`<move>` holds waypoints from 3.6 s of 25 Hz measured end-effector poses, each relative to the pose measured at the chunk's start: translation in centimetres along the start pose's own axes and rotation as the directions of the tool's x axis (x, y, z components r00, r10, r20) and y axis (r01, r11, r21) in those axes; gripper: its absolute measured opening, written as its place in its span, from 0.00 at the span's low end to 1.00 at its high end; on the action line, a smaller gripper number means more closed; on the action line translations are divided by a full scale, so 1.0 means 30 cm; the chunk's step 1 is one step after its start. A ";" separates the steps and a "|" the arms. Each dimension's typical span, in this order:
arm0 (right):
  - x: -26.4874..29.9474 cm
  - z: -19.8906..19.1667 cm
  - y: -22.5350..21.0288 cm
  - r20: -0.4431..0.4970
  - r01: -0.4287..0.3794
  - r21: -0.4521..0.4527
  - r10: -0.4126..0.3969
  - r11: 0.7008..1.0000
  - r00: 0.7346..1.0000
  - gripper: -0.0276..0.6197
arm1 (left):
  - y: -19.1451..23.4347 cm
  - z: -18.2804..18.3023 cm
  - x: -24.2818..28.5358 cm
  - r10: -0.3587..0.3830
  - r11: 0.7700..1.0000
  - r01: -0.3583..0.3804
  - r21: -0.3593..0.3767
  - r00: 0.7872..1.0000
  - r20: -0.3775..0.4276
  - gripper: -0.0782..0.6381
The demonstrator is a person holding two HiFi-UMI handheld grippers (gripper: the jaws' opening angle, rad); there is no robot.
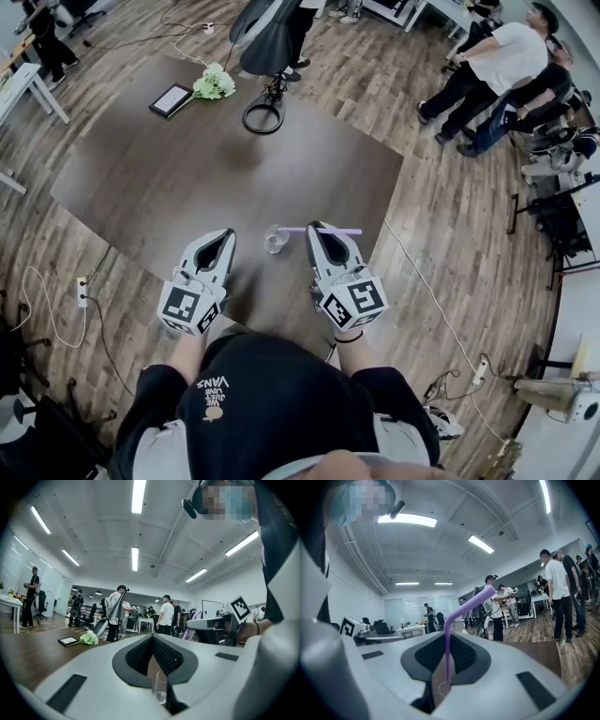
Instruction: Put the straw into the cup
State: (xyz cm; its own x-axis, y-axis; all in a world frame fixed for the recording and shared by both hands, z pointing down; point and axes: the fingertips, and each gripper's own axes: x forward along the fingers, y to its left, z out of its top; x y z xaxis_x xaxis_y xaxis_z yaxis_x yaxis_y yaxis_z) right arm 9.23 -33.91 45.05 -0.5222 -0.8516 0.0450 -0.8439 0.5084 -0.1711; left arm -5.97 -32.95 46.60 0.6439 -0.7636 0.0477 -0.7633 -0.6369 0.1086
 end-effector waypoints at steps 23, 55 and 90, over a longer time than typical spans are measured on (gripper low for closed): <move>0.070 -0.143 -0.029 -0.096 0.013 0.031 -0.010 0.999 0.995 0.11 | 0.033 -0.036 0.039 -0.008 1.000 0.007 -0.024 1.000 -0.022 0.12; 0.090 -0.230 -0.013 -0.147 -0.020 0.020 0.023 1.000 0.989 0.25 | 0.024 -0.058 0.009 0.029 0.999 -0.029 -0.036 0.999 -0.026 0.12; -0.070 -0.048 0.066 -0.028 -0.014 -0.020 0.013 1.000 1.000 0.07 | -0.063 0.030 -0.047 -0.010 1.000 0.010 -0.001 0.999 0.035 0.12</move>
State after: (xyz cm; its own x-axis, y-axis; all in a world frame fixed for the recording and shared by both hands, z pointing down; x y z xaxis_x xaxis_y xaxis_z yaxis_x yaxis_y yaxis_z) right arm 8.47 -30.94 46.02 -0.5365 -0.8409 0.0706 -0.8390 0.5225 -0.1518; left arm -5.49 -30.77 45.43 0.6493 -0.7604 0.0117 -0.7567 -0.6444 0.1100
